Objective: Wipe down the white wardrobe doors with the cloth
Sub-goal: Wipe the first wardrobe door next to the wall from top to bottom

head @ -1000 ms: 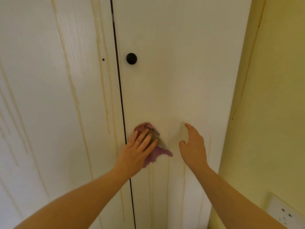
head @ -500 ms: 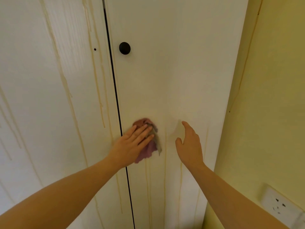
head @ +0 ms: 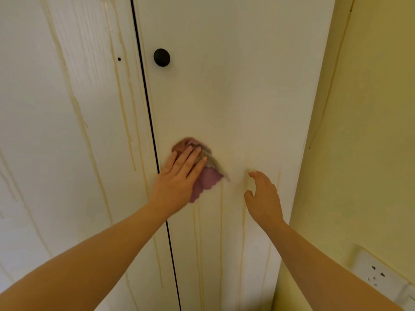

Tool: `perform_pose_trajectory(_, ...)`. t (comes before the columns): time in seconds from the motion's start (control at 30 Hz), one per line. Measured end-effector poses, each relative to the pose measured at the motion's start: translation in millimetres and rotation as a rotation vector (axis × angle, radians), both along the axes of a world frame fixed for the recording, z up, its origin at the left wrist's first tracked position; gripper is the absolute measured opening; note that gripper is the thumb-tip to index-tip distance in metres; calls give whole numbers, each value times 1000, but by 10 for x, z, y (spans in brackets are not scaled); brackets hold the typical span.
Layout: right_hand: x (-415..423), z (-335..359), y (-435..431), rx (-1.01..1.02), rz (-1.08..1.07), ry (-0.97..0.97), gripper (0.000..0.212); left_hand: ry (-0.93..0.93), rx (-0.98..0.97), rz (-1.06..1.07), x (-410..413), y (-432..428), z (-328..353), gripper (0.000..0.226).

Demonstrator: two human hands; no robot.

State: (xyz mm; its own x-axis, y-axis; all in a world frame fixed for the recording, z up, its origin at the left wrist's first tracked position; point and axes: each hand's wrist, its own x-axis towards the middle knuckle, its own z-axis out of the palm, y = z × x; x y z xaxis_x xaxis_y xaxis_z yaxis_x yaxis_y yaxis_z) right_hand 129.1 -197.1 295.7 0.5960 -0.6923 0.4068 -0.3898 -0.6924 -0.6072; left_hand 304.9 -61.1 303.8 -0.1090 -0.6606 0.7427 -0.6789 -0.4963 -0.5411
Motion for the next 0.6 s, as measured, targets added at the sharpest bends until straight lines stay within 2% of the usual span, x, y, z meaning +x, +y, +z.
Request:
perform_pose_trajectory(0.07,-1,-23,-20,21,-6,5,52,6,24,-8,-10,-17,-150,53)
perform_pose_trajectory(0.2,-20,-45,-55,25,9,1,51,-205,468,-17,77,121,-535,65)
perform_pose_trajectory(0.27,-38,-65,-82,30,17,-7,51,-236,416,-47,101,123,-392,57)
perform_pose_trajectory(0.33,-48,-92,-114,36,20,-18,51,-141,222,-71,85,73,-198,45)
perform_pose_trajectory(0.4,-41,-121,-144,42,25,-26,51,-75,92,-43,75,6,-135,46)
perform_pose_trajectory(0.43,-33,-135,-149,44,28,-25,50,-84,115,-35,73,-24,-210,49)
perform_pose_trajectory(0.53,-11,-148,-152,46,40,-29,49,-167,432,-22,63,-64,-535,60)
perform_pose_trajectory(0.6,-6,-139,-156,35,46,-35,48,-213,497,-19,63,-66,-536,57)
